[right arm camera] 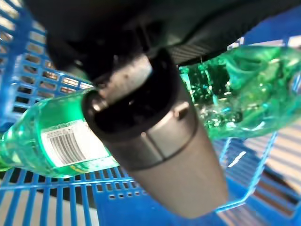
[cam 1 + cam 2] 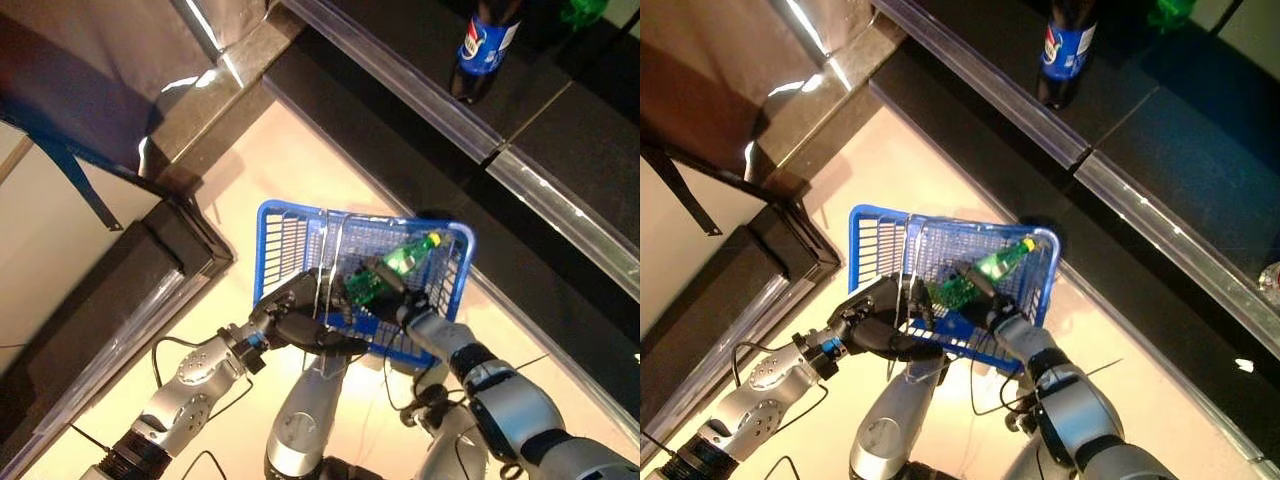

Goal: Pick up the drink and place into the basket.

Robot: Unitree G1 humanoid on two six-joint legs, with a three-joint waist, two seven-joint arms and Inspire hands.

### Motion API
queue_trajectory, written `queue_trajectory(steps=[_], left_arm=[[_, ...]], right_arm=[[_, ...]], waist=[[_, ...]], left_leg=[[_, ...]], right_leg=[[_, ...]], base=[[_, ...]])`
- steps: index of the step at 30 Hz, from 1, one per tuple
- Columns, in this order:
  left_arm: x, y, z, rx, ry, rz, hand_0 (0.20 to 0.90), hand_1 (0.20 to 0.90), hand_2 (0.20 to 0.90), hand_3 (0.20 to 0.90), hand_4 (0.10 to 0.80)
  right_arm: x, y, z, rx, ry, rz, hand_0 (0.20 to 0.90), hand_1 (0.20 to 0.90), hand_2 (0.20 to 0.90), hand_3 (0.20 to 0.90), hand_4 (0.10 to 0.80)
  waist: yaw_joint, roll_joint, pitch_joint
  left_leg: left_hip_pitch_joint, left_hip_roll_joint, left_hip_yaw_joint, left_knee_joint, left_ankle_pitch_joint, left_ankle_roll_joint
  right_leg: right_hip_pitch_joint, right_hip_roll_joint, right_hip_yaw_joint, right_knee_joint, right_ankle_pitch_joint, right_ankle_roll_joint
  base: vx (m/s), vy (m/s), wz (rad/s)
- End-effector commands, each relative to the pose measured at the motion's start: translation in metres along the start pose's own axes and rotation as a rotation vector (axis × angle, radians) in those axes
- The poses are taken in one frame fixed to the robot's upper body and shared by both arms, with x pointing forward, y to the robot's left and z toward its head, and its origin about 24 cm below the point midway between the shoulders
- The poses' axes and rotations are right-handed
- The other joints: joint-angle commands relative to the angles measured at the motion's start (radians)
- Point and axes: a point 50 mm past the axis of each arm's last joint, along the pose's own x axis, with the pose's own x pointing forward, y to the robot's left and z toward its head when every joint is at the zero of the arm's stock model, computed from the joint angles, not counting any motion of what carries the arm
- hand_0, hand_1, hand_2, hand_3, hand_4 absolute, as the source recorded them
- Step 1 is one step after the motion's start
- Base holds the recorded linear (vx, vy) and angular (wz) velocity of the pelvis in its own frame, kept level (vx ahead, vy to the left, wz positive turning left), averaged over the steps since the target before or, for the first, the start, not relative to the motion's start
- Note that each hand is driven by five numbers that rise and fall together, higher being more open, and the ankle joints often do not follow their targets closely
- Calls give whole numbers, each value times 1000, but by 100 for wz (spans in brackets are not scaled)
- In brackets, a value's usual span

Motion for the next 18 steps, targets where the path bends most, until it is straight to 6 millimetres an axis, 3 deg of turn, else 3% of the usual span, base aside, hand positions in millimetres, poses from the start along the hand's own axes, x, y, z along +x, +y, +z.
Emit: queue_trajectory(steps=[1, 2, 3, 4, 5, 11, 18], left_arm=[[18, -68, 101, 140, -561, -440, 300, 300, 300, 200, 100], [18, -69, 101, 141, -568, -447, 300, 300, 300, 200, 100], [19, -70, 102, 141, -574, -454, 300, 300, 300, 200, 100], [19, -72, 103, 139, -581, -467, 300, 300, 300, 200, 100], [19, -73, 103, 136, -582, -473, 300, 300, 300, 200, 100], [24, -75, 103, 125, -578, -467, 300, 300, 300, 200, 100], [20, -70, 99, 121, -567, -445, 300, 300, 300, 200, 100]], right_arm=[[10, 78, 20, 30, -32, 241, 371, 371, 371, 282, 182], [10, 81, 22, 29, -36, 238, 373, 373, 373, 285, 185], [10, 84, 23, 25, -37, 240, 467, 467, 467, 395, 295], [10, 89, 25, 14, -35, 243, 827, 827, 827, 815, 715], [10, 91, 26, 6, -34, 246, 900, 900, 900, 900, 800], [12, 106, 23, -54, -13, 270, 900, 900, 900, 900, 800], [8, 119, 13, -173, 3, 452, 900, 900, 900, 900, 800]], waist=[[1, 93, -24], [1, 96, -24], [1, 99, -24], [1, 104, -24], [2, 106, -24], [8, 114, -24], [9, 103, -24]], left_leg=[[6, -19, -11, 108, -126, 57], [5, -20, -11, 109, -125, 58], [3, -21, -10, 110, -125, 59], [1, -24, -10, 109, -124, 61], [-1, -26, -10, 109, -123, 62], [-7, -32, -9, 106, -118, 62], [-15, -27, -3, 106, -115, 62]], right_leg=[[-29, 24, 14, -73, 192, -48], [-32, 23, 16, -71, 191, -48], [-35, 22, 18, -69, 190, -49], [-40, 21, 19, -67, 189, -50], [-43, 20, 20, -66, 188, -51], [-54, 15, 22, -59, 190, -50], [-61, 11, 18, -57, 194, -45]], base=[[10, 42, -1], [8, 44, 0], [7, 50, 0], [5, 44, 0], [8, 45, 0], [2, 5, 0], [0, 0, 0]])
